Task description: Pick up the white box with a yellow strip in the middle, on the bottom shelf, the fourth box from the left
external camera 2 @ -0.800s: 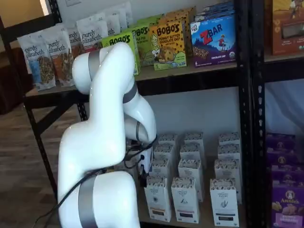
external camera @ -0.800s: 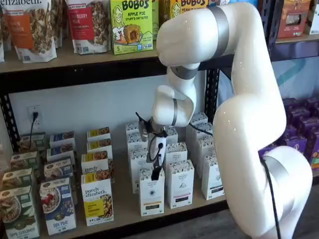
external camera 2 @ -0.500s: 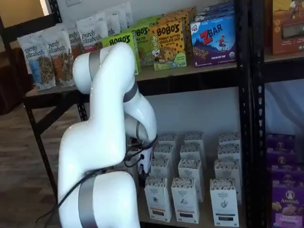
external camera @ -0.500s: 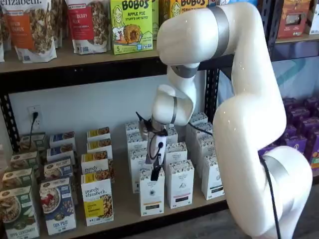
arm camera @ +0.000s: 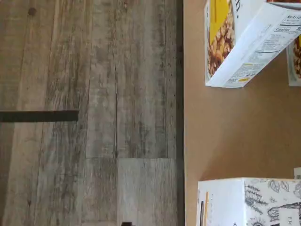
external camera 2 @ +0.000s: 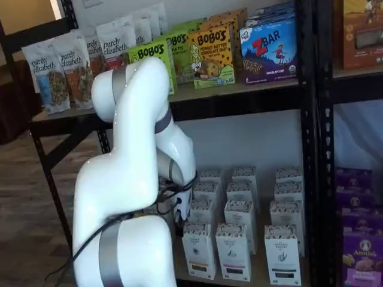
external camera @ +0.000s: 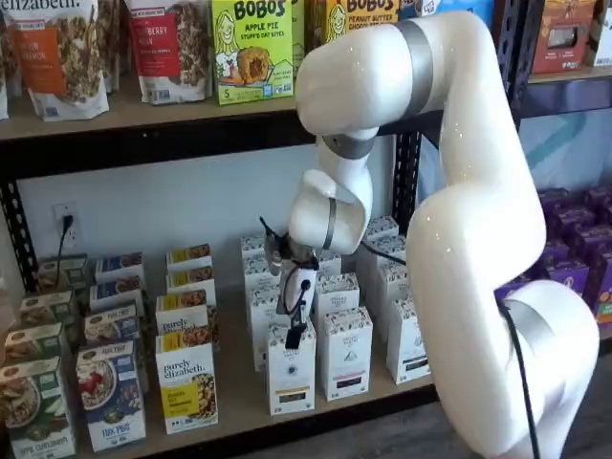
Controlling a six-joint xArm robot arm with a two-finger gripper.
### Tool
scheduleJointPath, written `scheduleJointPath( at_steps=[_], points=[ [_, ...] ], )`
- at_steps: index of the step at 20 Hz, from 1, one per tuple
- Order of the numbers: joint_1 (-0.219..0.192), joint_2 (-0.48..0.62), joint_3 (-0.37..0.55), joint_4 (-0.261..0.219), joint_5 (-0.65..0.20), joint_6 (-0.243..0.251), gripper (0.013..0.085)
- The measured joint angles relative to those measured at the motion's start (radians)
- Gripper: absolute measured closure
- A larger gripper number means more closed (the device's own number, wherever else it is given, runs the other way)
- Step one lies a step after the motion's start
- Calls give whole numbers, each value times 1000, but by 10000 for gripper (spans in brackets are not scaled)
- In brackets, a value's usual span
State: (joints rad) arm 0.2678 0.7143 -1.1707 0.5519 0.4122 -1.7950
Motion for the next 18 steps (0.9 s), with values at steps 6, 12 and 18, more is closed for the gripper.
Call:
scheduleJointPath(
  at_steps=[6, 12, 18],
  points=[
    [0, 51, -52, 34, -31, -31, 130],
    [-6, 91, -98, -1, -29, -4, 130],
    [-13, 128, -129, -35, -46, 18, 130]
  ],
)
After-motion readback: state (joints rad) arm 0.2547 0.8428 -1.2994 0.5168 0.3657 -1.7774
